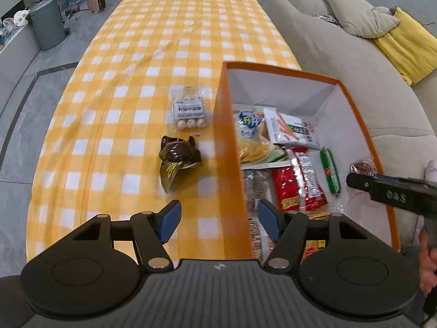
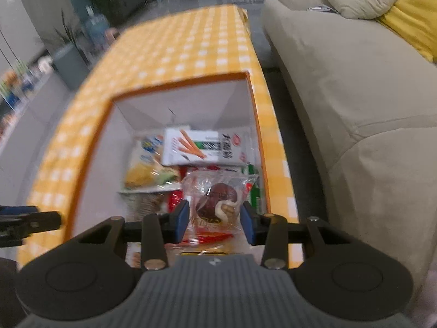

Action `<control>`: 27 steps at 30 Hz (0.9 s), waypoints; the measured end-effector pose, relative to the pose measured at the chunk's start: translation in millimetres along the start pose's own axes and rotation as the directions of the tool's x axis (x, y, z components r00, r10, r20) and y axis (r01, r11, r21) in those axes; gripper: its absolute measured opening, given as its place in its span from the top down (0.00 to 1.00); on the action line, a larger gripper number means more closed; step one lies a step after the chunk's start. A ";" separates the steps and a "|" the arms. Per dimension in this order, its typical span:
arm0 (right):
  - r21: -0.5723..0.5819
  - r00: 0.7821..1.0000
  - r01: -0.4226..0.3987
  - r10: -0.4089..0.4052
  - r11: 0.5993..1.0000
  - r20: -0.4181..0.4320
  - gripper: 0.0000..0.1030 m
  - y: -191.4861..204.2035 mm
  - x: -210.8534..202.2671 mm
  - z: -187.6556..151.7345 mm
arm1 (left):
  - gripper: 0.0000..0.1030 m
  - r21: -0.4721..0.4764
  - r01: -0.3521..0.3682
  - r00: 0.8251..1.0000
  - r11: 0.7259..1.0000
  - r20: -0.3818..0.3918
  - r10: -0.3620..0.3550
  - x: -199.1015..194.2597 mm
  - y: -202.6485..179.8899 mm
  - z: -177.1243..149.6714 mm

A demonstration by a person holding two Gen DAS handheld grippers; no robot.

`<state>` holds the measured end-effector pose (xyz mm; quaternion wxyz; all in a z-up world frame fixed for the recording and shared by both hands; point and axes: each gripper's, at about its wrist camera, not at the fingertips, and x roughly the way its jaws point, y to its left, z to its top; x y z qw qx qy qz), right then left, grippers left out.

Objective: Organize snacks
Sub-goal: 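Lower the clear candy bag into the box and open the right gripper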

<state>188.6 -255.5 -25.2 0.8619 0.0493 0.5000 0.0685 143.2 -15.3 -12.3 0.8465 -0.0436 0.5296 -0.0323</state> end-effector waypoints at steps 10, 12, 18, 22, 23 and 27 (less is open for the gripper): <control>-0.050 0.990 0.122 -0.126 0.991 -0.070 0.64 25.9 44.5 18.4 | 0.25 -0.080 0.106 0.993 0.991 -0.040 -0.110 13.7 27.6 6.1; -0.086 0.989 0.126 -0.132 0.988 -0.064 0.64 30.5 41.7 17.5 | 0.25 -0.092 0.110 0.993 0.990 -0.034 -0.114 14.4 28.9 7.0; -0.162 0.988 0.140 -0.148 0.977 -0.040 0.97 32.8 25.9 10.0 | 0.25 -0.090 0.116 0.991 0.989 -0.051 -0.121 24.0 25.7 6.4; -0.222 0.976 0.193 -0.211 0.956 -0.058 0.98 38.9 37.6 2.2 | 0.25 -0.108 0.125 0.988 0.986 -0.077 -0.133 32.7 27.4 4.2; -0.242 0.970 0.216 -0.236 0.946 -0.060 0.98 41.3 44.1 0.9 | 0.25 -0.109 0.128 0.987 0.986 -0.083 -0.138 33.9 28.0 3.6; -0.364 0.931 0.323 -0.363 0.874 -0.045 0.99 52.5 60.1 -9.2 | 0.24 -0.129 0.142 0.984 0.981 -0.092 -0.154 34.3 31.0 3.8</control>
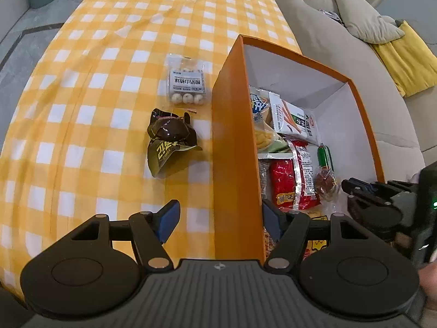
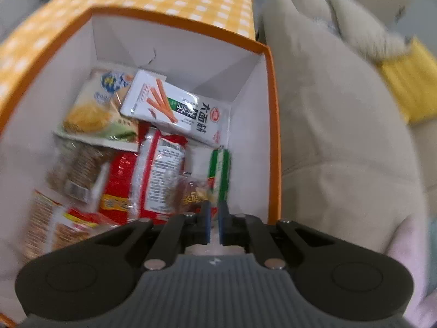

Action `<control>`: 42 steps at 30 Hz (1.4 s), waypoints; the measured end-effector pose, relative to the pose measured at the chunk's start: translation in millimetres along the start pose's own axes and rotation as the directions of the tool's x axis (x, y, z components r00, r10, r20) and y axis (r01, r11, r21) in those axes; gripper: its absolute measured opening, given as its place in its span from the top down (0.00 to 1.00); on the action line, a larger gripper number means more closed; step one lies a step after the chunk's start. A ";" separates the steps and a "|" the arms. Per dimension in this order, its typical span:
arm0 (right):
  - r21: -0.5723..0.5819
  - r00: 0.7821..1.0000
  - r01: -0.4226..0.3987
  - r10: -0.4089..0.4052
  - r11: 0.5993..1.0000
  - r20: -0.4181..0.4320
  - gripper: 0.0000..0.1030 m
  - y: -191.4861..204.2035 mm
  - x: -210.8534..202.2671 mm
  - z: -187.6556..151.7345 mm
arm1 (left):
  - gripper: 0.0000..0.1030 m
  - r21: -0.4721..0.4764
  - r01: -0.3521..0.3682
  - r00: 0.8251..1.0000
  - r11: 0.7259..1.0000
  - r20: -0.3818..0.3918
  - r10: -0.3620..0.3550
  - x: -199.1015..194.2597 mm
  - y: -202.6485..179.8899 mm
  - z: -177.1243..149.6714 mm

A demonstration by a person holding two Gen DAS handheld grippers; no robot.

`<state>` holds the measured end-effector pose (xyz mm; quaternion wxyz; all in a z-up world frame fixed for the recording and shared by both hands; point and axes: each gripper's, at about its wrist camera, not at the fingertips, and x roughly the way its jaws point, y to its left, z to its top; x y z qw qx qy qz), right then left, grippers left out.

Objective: Organize snacks
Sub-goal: 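Lower the clear candy bag into the box and open the right gripper, then reach the right gripper to the dark brown printed bag and grasp it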

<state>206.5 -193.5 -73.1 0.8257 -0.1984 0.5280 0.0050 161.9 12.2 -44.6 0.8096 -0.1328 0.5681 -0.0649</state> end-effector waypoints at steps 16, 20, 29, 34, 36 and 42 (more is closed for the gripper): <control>-0.167 0.997 0.076 -0.075 0.983 0.016 1.00 24.7 17.4 -2.0 | 0.25 0.000 -0.022 0.999 1.000 0.049 0.022 -23.7 -7.0 -1.8; -0.085 0.998 0.012 -0.007 0.996 0.057 1.00 11.7 5.6 -0.9 | 0.25 0.010 -0.050 0.996 0.999 0.080 0.049 -38.0 -12.2 -4.4; 0.036 0.958 -0.181 0.168 0.983 0.231 0.95 -5.3 -53.3 -3.1 | 0.24 0.006 -0.089 0.980 0.996 0.179 0.087 -78.7 -13.6 -10.7; 0.046 0.939 -0.222 0.201 0.974 0.277 0.90 -5.1 -73.8 -7.9 | 0.24 -0.001 -0.130 0.972 0.992 0.198 0.127 -86.2 -7.6 -16.5; 0.058 0.931 -0.247 0.220 0.967 0.291 0.89 -4.7 -78.0 -9.2 | 0.24 -0.007 -0.152 0.968 0.988 0.199 0.150 -86.0 -4.0 -17.2; 0.049 0.903 -0.313 0.281 0.948 0.324 0.84 3.9 -97.5 -12.4 | 0.24 -0.051 -0.172 0.970 0.984 0.165 0.178 -82.1 16.5 -15.6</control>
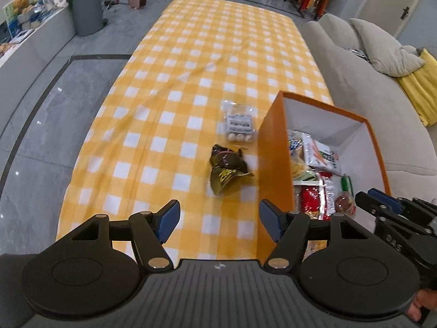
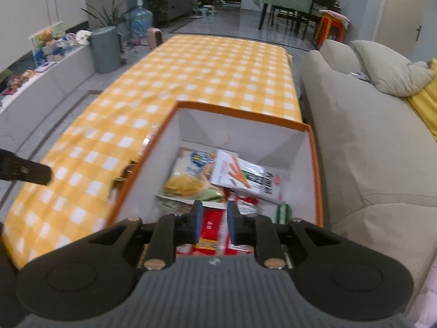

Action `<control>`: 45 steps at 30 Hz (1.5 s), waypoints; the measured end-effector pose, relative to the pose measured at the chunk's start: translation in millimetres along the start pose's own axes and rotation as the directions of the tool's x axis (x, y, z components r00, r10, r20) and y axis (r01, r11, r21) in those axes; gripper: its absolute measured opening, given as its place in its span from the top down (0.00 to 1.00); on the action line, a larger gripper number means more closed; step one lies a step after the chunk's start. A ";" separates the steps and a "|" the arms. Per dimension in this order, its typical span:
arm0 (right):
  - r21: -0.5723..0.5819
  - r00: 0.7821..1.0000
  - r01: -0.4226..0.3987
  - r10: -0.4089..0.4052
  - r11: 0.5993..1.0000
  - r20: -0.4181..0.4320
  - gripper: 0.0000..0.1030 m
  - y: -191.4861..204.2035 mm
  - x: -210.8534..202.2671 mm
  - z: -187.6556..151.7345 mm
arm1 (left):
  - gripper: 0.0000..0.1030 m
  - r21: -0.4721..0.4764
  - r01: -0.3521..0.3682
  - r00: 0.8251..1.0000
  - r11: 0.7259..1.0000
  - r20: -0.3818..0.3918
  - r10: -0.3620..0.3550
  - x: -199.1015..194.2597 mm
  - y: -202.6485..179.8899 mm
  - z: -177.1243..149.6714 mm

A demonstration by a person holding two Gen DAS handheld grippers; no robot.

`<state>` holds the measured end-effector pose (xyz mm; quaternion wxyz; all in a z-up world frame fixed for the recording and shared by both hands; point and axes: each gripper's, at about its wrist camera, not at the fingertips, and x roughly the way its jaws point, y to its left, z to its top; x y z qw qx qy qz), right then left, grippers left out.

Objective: Organize snacks
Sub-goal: 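Reach the right gripper to the dark brown printed bag and grasp it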

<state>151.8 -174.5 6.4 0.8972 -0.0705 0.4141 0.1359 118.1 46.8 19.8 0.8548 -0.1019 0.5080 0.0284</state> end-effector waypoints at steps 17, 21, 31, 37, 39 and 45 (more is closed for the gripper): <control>-0.335 0.986 -0.014 0.070 0.942 0.154 0.67 94.1 -22.0 17.9 | 0.24 -0.104 -0.008 0.999 0.995 -0.040 0.004 9.2 57.3 5.7; -0.447 0.992 -0.046 0.093 0.894 0.083 0.67 108.2 -4.0 28.6 | 0.24 -0.141 -0.041 0.997 0.989 -0.069 0.031 19.4 75.3 7.1; -0.246 0.972 -0.176 0.128 0.953 -0.200 0.66 129.9 69.1 80.1 | 0.25 -0.202 -0.051 0.990 0.978 -0.142 0.022 55.0 112.2 12.8; -0.132 0.910 -0.080 0.018 0.988 -0.415 0.66 150.7 150.3 95.7 | 0.25 -0.237 -0.054 0.987 0.970 -0.162 0.015 62.5 129.9 12.0; -0.108 0.883 -0.058 0.000 0.992 -0.470 0.62 153.7 171.0 97.4 | 0.25 -0.239 -0.071 0.987 0.968 -0.160 0.033 62.2 132.6 12.1; -0.175 0.880 0.054 -0.130 0.983 -0.456 0.47 167.5 202.1 93.9 | 0.25 -0.245 -0.116 0.984 0.963 -0.157 0.078 61.6 138.7 12.1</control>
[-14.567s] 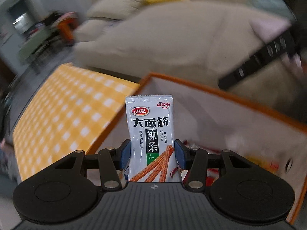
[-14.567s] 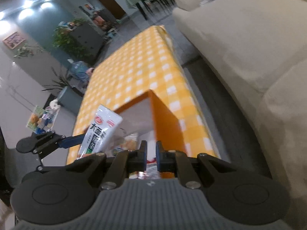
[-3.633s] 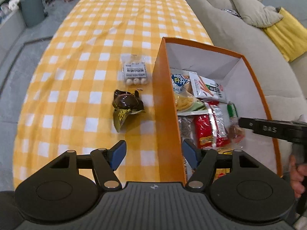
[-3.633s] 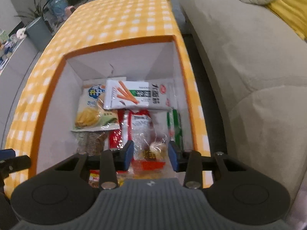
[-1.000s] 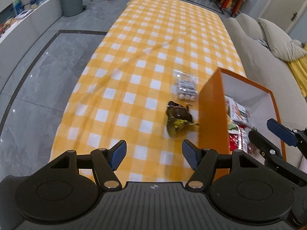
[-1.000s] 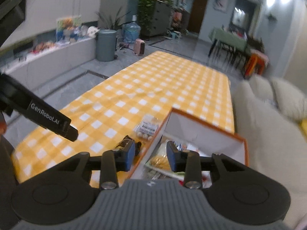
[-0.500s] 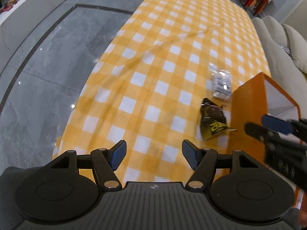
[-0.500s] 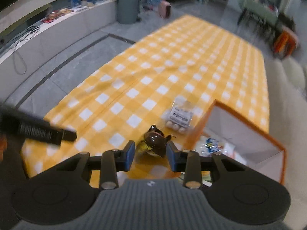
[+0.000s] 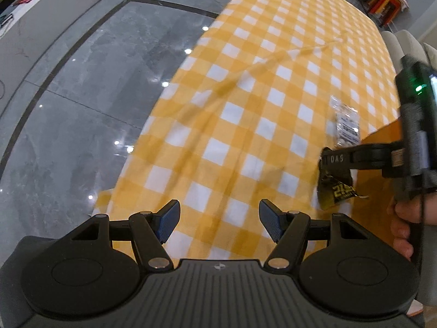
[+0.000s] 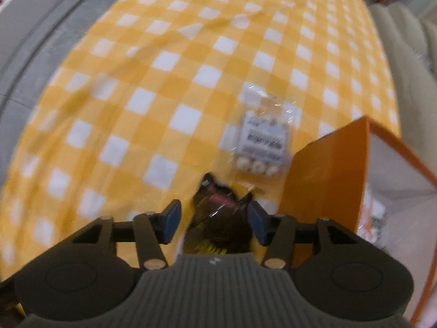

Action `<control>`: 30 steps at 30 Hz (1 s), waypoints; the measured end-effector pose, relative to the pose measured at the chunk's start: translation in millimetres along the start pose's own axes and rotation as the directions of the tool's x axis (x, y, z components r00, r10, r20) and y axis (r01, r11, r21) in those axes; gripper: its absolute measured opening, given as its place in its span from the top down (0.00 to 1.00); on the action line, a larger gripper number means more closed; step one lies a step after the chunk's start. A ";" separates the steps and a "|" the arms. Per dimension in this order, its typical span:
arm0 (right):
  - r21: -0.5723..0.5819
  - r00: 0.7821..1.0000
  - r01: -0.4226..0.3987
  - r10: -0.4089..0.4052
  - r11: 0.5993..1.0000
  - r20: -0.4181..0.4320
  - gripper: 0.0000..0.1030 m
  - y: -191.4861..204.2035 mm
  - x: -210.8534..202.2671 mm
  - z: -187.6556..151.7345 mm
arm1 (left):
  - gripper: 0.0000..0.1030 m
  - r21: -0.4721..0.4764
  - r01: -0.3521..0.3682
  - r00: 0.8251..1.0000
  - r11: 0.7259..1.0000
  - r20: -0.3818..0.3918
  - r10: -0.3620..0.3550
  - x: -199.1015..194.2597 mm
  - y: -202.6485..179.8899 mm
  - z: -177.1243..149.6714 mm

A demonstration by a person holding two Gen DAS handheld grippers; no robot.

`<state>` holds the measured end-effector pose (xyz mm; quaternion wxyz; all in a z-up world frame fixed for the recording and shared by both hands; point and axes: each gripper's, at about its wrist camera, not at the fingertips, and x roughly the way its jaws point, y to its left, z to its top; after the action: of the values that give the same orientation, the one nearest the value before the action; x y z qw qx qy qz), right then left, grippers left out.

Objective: Organize snacks
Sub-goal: 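Reach the right gripper to the dark brown printed bag and grasp it, then lift the brown bag toward the box with the right gripper while the left gripper reaches the yogurt-ball bag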

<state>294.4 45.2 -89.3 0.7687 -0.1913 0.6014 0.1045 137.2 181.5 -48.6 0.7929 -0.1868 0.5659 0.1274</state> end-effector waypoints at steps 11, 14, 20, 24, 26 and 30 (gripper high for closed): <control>0.045 1.000 -0.009 0.010 0.999 -0.029 0.50 -3.3 30.4 9.2 | 0.25 0.006 -0.025 1.000 1.000 0.009 0.025 -1.0 1.4 0.4; 0.029 1.000 -0.012 0.013 0.999 -0.028 0.51 -2.2 30.9 7.2 | 0.25 0.020 -0.020 1.000 1.000 0.005 0.019 -0.4 -0.3 -0.1; -0.002 0.998 -0.047 0.047 0.999 -0.031 0.54 1.2 27.5 -2.0 | 0.25 0.008 -0.031 0.999 0.999 0.008 0.031 -0.1 3.3 1.0; 0.035 0.991 -0.132 0.133 0.991 -0.011 0.54 -0.7 15.8 -9.6 | 0.25 0.001 -0.025 1.000 1.000 0.011 0.025 -0.6 4.9 1.3; 0.035 0.989 -0.150 0.150 0.988 0.010 0.54 0.0 7.5 -12.1 | 0.25 -0.002 -0.019 1.000 1.000 0.011 0.019 -1.1 5.0 1.2; 0.048 0.973 -0.223 0.219 0.974 0.065 0.54 -2.8 -14.6 -17.0 | 0.25 0.000 -0.008 1.000 1.000 0.019 0.008 -3.5 3.1 0.5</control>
<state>276.7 36.5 -78.1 0.7749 -0.0988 0.5984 0.1784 135.2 184.5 -45.6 0.7978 -0.1833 0.5590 0.1322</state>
